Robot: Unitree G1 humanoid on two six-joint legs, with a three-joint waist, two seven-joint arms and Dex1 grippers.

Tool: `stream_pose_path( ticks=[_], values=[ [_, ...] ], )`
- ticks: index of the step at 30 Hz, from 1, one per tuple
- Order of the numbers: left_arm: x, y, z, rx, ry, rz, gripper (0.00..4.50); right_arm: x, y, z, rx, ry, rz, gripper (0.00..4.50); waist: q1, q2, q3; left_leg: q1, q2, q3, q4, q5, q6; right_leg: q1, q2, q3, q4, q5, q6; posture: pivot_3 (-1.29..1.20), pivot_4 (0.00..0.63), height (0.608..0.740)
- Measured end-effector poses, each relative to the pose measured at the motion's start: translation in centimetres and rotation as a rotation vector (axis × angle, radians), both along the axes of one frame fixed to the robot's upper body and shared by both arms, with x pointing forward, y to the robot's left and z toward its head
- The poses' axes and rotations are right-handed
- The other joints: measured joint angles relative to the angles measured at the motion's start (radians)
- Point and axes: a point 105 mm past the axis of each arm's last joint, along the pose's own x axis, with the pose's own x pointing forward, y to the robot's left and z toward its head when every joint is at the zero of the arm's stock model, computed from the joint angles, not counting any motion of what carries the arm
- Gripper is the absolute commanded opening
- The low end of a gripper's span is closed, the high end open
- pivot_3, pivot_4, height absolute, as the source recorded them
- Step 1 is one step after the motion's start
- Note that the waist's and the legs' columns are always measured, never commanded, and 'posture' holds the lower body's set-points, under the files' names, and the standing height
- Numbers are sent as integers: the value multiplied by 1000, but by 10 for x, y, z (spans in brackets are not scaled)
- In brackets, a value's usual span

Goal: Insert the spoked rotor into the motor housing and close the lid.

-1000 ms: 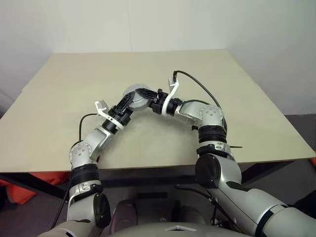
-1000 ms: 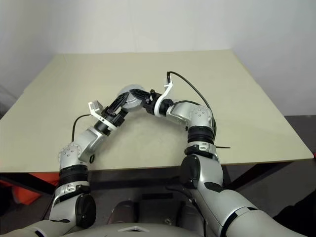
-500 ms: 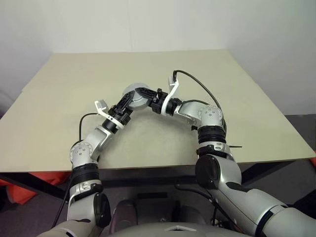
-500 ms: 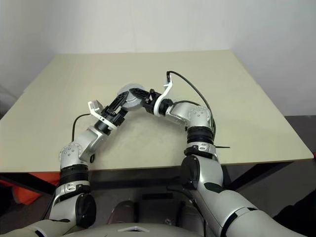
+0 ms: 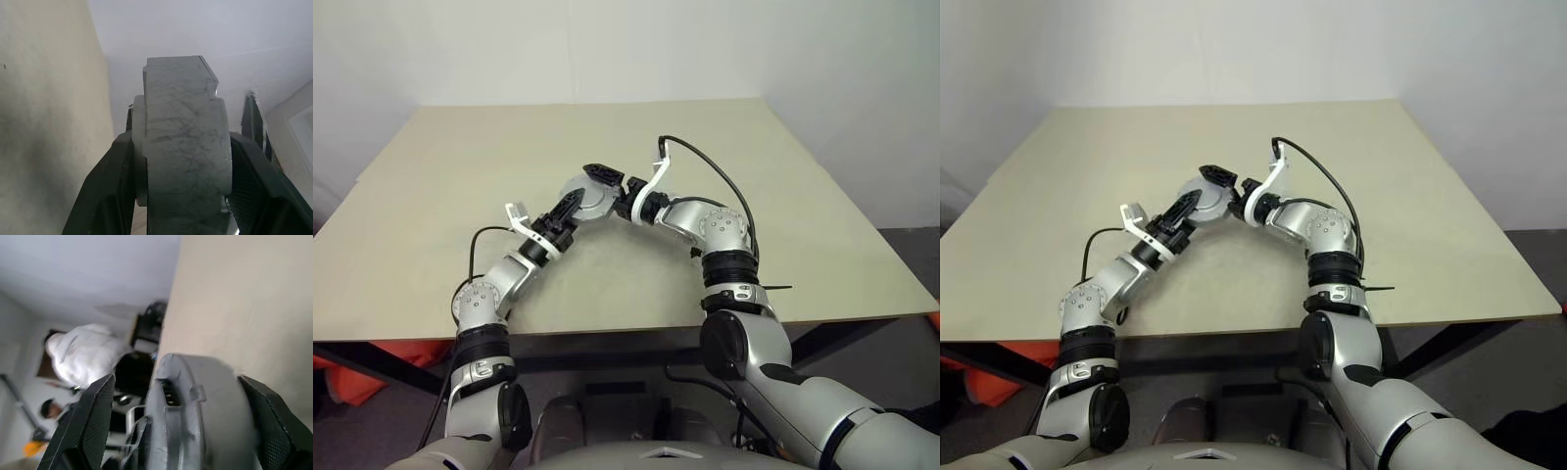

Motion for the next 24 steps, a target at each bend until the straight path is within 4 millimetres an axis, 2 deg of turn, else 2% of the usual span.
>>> stream_pose_path(
  ticks=[2,8,10,14,18,24],
  values=[
    [3,12,0,5,-3,57,2142,4,-4,-3,-33,-3,-37,4449,-2,0,0,0,0,0,0,0,0,0,0,0,1,0,0,0,0,740],
    [10,70,-2,8,22,306,2142,9,-9,-10,-59,4,-81,4449,-7,0,0,1,0,0,1,0,0,0,0,0,2,0,0,0,0,740],
    [12,86,-9,27,65,388,2142,9,-10,-11,-58,8,-83,4449,-7,0,0,1,0,0,1,0,0,0,0,0,2,0,0,0,0,740],
    [13,119,-39,81,218,561,2142,9,-11,-12,-58,13,-85,4449,-4,-2,0,1,0,-1,2,0,0,1,0,0,2,0,0,0,0,740],
    [9,141,-60,107,325,676,2142,10,-12,-15,-59,26,-87,4449,-4,-6,0,1,0,-1,2,0,0,1,0,0,2,0,0,0,0,740],
    [10,161,-63,118,381,788,2142,10,-12,-19,-63,36,-88,4449,-7,-8,-1,2,0,-1,2,0,-1,1,0,0,4,0,0,0,0,740]
  ],
)
